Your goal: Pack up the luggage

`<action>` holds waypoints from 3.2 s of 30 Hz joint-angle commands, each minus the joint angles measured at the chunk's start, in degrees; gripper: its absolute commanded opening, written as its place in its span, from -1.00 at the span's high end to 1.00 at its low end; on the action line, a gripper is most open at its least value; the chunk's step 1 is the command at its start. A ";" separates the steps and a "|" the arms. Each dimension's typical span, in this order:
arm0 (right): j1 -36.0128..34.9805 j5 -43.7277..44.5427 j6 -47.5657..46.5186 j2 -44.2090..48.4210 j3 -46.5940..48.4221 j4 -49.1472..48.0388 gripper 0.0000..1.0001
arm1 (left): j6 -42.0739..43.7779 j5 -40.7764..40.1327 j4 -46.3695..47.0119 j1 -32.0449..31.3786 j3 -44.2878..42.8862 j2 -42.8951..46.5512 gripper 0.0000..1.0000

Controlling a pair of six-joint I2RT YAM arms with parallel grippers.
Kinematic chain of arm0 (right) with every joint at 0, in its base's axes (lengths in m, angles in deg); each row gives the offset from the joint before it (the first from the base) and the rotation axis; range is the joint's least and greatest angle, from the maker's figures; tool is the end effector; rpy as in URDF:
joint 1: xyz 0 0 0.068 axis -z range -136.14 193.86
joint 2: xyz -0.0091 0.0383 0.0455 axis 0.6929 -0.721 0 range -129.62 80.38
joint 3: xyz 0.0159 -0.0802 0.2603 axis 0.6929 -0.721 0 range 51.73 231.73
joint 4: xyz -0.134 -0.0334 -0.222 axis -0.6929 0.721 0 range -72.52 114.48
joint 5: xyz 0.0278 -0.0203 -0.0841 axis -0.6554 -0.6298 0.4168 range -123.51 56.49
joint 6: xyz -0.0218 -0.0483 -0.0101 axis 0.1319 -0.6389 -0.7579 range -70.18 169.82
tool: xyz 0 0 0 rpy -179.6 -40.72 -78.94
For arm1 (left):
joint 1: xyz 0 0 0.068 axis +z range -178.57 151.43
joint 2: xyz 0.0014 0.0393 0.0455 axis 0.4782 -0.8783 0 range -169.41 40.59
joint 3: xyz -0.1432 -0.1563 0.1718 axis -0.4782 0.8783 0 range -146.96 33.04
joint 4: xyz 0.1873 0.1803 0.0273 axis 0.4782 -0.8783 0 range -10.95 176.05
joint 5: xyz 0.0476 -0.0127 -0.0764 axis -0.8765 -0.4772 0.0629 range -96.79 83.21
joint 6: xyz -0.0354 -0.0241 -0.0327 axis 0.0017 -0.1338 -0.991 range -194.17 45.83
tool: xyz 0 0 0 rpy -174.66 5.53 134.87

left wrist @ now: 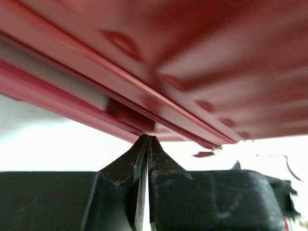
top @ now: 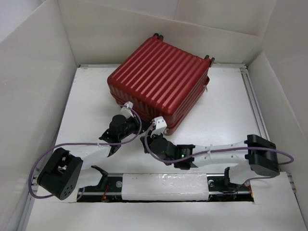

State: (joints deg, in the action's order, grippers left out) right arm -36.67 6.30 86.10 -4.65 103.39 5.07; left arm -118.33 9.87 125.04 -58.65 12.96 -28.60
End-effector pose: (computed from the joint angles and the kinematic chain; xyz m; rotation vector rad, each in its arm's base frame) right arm 0.0768 0.3211 0.2556 -0.2714 1.8965 0.7362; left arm 0.2010 -0.1284 0.1954 -0.0016 1.8991 -1.1724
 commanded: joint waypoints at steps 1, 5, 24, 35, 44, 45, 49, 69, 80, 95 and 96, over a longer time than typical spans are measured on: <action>3.10 0.08 0.91 -2.68 3.62 -5.09 1.00 | -1.10 5.04 4.70 -0.41 0.48 2.91 1.00; -0.14 8.83 1.96 -0.40 4.77 -0.62 1.00 | -0.32 4.52 2.26 -0.41 1.71 6.16 1.00; 4.42 13.54 22.44 -1.09 0.28 26.21 -0.14 | 5.67 -13.24 -15.16 2.74 -2.95 10.21 0.32; 10.39 13.63 18.14 -1.18 0.55 20.32 -0.17 | -0.22 -13.86 -7.44 5.20 -2.78 2.59 -0.11; 10.92 15.30 15.41 -2.24 1.69 17.59 0.01 | -1.98 -9.63 1.08 8.29 -3.48 -4.38 0.19; 10.92 15.90 15.41 -2.85 1.69 17.59 0.03 | -2.59 -9.63 1.10 8.29 -3.48 -4.90 0.22; 11.45 16.43 15.93 -3.38 2.22 17.06 0.25 | -3.12 -9.11 3.20 8.29 -4.01 -5.52 0.30; 9.61 11.43 12.60 -5.57 3.62 5.21 1.00 | -4.18 -3.75 10.59 8.29 -0.13 -1.47 0.33; 6.00 13.89 13.82 -1.81 0.29 0.36 1.00 | -3.65 -3.13 8.30 8.29 -5.93 -8.94 0.56; 6.87 5.20 3.10 -14.90 15.84 -5.34 1.00 | -2.68 -1.03 8.30 7.05 -7.17 -11.68 1.00; 7.40 3.53 3.10 -14.20 15.15 -5.35 1.00 | -2.68 -0.06 8.30 7.58 -7.17 -10.89 1.00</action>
State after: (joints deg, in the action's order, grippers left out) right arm -27.06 22.72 90.25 -20.57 112.61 16.02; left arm -123.43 6.81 129.45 -49.19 9.86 -37.08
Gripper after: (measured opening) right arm 0.130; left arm 0.066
